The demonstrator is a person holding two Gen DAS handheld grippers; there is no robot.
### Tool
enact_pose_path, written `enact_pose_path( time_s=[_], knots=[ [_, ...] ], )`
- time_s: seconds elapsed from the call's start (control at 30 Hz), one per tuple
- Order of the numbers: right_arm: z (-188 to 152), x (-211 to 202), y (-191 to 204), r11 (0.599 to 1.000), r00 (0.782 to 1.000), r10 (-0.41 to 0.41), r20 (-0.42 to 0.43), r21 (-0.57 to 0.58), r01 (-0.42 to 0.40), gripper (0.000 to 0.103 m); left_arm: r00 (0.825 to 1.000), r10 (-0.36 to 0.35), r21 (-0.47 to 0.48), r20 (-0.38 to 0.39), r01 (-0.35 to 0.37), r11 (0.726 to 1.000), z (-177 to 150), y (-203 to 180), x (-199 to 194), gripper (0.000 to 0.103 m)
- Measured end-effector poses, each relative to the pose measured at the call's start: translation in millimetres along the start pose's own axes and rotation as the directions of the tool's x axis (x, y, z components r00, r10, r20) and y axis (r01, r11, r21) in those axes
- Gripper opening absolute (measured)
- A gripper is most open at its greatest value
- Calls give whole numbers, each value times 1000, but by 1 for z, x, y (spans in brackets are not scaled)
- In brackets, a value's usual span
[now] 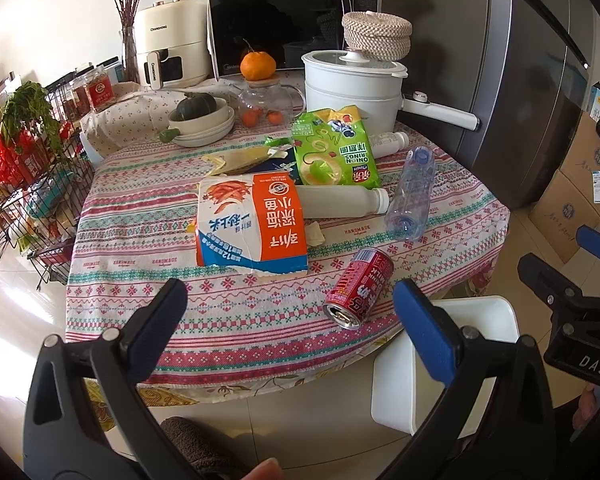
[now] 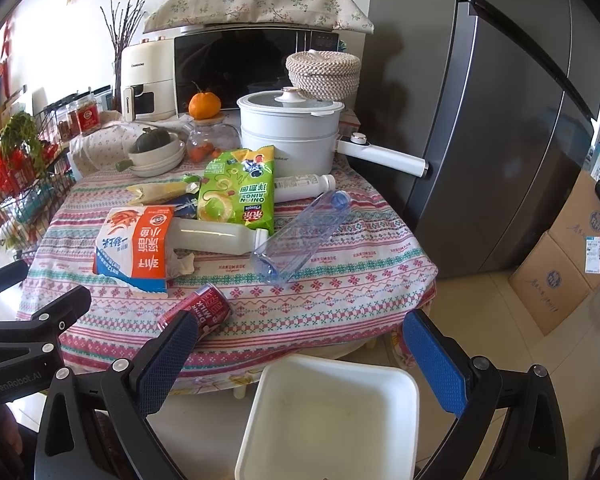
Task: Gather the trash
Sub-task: 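Move both tools toward the red milk can on the table, then grasp the red milk can with the left gripper while the right tool approaches the clear bottle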
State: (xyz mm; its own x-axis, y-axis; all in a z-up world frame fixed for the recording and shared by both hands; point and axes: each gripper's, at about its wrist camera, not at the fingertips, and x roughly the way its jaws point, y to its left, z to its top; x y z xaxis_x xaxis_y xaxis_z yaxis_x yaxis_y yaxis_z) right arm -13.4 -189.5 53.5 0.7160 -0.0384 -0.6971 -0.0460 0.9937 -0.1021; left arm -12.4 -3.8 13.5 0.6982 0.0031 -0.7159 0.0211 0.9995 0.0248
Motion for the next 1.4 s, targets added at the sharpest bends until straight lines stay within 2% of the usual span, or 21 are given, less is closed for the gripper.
enact_pose_path(
  time_s=[0.6, 0.8, 0.9, 1.03, 1.1, 1.23, 1.33, 1.4],
  knots=[
    [0, 0, 2, 1000, 1000, 4, -3, 5, -4, 103, 1000, -6, -1, 1, 6, 1000, -1, 2, 0, 102],
    [-1, 1, -5, 1000, 1000, 9, -3, 20, -9, 103, 1000, -29, 23, 9, 29, 999, -3, -4, 2, 102],
    [0, 2, -11, 999, 1000, 9, -4, 37, -9, 103, 996, -85, 26, -35, 86, 996, -3, -6, 12, 102],
    [3, 8, -22, 997, 998, 47, -33, 69, -44, 103, 970, -185, 24, -157, 191, 981, -2, -11, 36, 102],
    [6, 17, -30, 995, 997, 54, -55, 89, -49, 103, 954, -204, 58, -221, 222, 973, 2, -19, 49, 102],
    [19, 38, -47, 996, 993, 32, -112, 85, -23, 103, 938, -217, 136, -269, 260, 956, 14, -38, 71, 101],
    [25, 48, -61, 996, 991, -18, -130, 89, 29, 103, 900, -225, 163, -374, 303, 939, 16, -55, 98, 90],
    [27, 54, -72, 993, 989, -23, -144, 112, 40, 103, 884, -196, 191, -425, 299, 935, 14, -67, 119, 82]
  ],
)
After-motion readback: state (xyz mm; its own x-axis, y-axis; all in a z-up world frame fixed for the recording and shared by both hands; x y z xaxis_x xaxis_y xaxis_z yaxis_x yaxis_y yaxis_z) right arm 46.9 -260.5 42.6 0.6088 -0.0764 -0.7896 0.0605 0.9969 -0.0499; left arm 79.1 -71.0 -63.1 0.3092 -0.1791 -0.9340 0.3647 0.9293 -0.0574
